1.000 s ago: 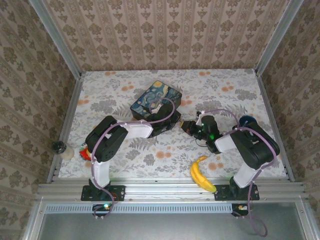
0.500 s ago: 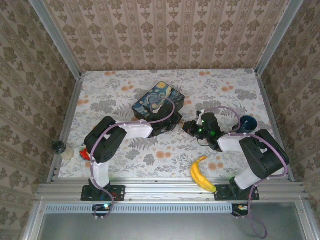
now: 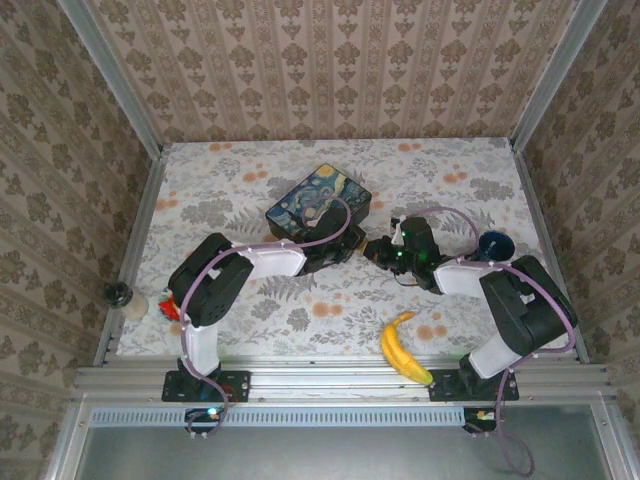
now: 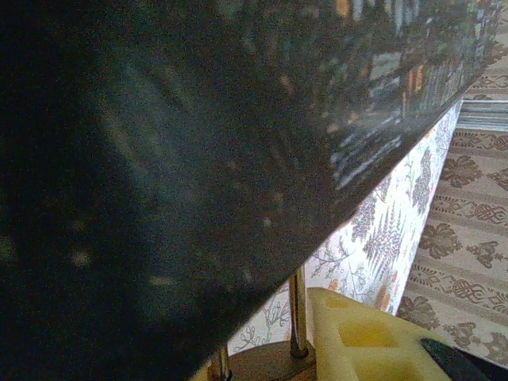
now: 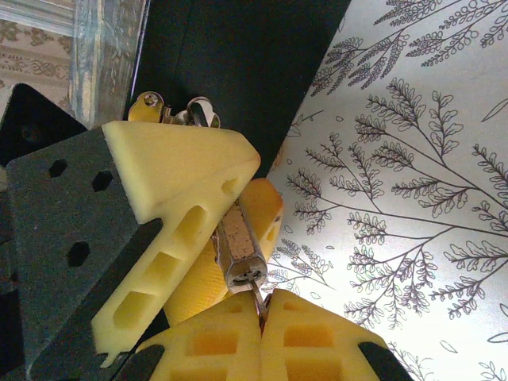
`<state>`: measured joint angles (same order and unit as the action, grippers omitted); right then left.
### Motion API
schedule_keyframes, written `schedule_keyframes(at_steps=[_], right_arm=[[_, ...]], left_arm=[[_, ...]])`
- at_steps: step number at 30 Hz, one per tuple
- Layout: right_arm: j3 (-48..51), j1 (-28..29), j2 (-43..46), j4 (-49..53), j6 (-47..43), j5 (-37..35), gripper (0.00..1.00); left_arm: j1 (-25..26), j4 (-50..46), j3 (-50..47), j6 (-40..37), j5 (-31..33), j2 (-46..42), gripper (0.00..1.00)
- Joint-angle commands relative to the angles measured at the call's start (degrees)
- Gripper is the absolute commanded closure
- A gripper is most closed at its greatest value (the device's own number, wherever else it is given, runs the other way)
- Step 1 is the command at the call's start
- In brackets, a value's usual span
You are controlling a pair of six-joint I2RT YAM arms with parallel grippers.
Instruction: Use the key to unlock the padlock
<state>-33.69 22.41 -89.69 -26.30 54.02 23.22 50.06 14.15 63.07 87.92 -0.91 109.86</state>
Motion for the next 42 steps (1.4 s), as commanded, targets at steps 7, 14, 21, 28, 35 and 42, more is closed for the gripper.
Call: schedule_keyframes(at_steps=[7, 14, 21, 28, 35, 42], right_arm=[[-5.45, -0.13, -0.82, -6.20, -6.51, -0.35, 0.88], [-8.33, -0.21, 1.58, 1.57, -14.59, -4.58, 0.67], [-8.88, -0.20, 4.01, 8.77, -16.75, -5.72, 0.48], [-5.48, -0.22, 9.63, 17.87, -18.22, -6.81, 0.42], [-0.51, -0.19, 17.33, 19.23, -18.69, -6.03, 0.43], [2.02, 0.01, 17.26, 15.10, -16.52, -3.71, 0.62]], left_arm=[[5.76, -3.95, -0.38, 2.61, -15.59, 0.31, 1.00], [5.77, -2.11, -1.35, 3.40, -15.87, 0.44, 1.00], [5.56, -3.41, -1.66, 2.41, -15.19, -0.69, 1.00], [3.78, -2.47, -3.96, 3.22, -13.62, -1.05, 1.00], [3.28, -3.72, -4.53, 2.52, -12.54, -1.67, 1.00], [3.50, -3.61, -3.94, 2.70, -12.98, -0.80, 1.00]])
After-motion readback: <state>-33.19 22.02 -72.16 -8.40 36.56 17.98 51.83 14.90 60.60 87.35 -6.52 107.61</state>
